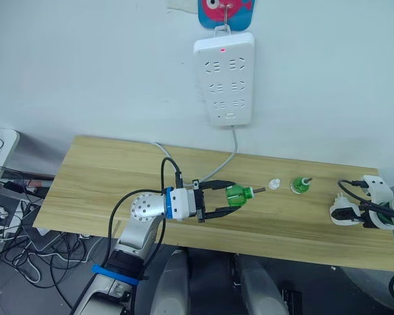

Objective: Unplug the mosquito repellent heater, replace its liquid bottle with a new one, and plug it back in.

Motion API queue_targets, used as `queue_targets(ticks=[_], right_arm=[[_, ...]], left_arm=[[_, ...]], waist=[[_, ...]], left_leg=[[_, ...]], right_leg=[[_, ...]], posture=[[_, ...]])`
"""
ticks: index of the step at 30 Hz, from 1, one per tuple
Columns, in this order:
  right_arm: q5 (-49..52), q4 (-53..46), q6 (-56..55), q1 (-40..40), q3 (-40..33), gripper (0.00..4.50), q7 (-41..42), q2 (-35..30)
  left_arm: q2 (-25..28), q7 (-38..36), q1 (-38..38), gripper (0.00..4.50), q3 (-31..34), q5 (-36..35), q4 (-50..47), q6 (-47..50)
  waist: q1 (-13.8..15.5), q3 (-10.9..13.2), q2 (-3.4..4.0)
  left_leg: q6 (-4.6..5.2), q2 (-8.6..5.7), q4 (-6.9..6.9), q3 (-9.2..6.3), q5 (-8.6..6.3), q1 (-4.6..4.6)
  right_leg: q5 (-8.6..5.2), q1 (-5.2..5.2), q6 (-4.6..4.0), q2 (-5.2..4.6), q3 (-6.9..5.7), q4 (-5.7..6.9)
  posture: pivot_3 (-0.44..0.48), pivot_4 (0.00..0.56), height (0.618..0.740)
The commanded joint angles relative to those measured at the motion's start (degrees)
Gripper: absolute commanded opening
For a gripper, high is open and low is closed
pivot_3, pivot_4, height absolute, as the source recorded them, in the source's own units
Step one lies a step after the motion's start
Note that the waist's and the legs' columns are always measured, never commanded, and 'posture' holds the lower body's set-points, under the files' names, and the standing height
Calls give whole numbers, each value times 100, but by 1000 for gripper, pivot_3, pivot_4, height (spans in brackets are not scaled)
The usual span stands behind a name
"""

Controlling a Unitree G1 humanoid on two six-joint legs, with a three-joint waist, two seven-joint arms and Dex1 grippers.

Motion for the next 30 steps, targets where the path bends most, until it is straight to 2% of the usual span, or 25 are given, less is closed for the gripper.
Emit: queue_targets(ticks=[1, 2, 5, 8, 15, 20, 23, 27, 30], right_arm=[[-135, 44, -115, 64, -66, 4476, 90, -105], [-156, 60, -144, 75, -68, 4476, 97, -115], [-197, 85, -178, 97, -103, 3905, 110, -113], [-193, 51, -170, 130, -166, 2932, 131, -92], [93, -700, 98, 699, -681, 2933, 491, -379], [1728, -2254, 1669, 1555, -1956, 2933, 1736, -772], [3174, -2623, 1856, 2270, -2633, 2933, 2277, -927], [5002, -2521, 1859, 2708, -3009, 2933, 2068, -1163], [6185, -2536, 1859, 2817, -2951, 2933, 1571, -1262]], left_arm=[[-21, 15, 27, 2240, -30, -53, -219, -23], [-24, 23, 30, 2240, -32, -51, -228, -18], [-30, 36, 41, 2240, -42, -47, -247, -14], [-25, 29, 61, 2240, -57, -45, -261, -15], [37, -116, 90, 2240, -39, -131, -270, -41], [155, -683, 120, 2240, 21, -503, -325, -245], [243, -1126, 141, 2240, 49, -718, -326, -504], [334, -1559, 178, 2240, 138, -964, -286, -814], [280, -1615, 105, 2240, 180, -1013, -241, -890]], waist=[[0, 1, 0], [0, 1, 0], [1, 2, -1], [2, 4, -2], [30, 15, 8], [55, 38, 39], [91, 41, 35], [98, 60, 20], [93, 84, -3]], left_leg=[[0, 0, 0, 0, 0, 0], [0, 0, 0, 0, 0, 0], [0, 0, 0, 0, 0, 0], [0, 0, 0, 0, 0, 1], [0, -1, -6, 0, 0, 0], [0, 2, -8, 1, 0, 1], [-1, 6, -8, -2, 0, 3], [0, 1, -7, 1, -1, 2], [1, -1, -5, 10, -1, 2]], right_leg=[[0, 0, 0, 0, 0, 0], [0, 0, 0, 0, 0, 0], [0, 0, 0, 0, 0, 0], [0, 1, 0, 0, 0, -1], [0, 0, 1, 0, 0, -2], [0, -1, 1, 0, 1, -1], [-1, 1, 1, 2, -1, -3], [-1, 7, 1, 0, 1, -10], [-1, 7, 2, -3, 9, -12]], posture=[[149, 405, 740], [149, 405, 740], [149, 405, 740], [149, 405, 740], [148, 411, 740], [148, 411, 740], [148, 411, 740], [148, 411, 740], [128, 399, 740]])
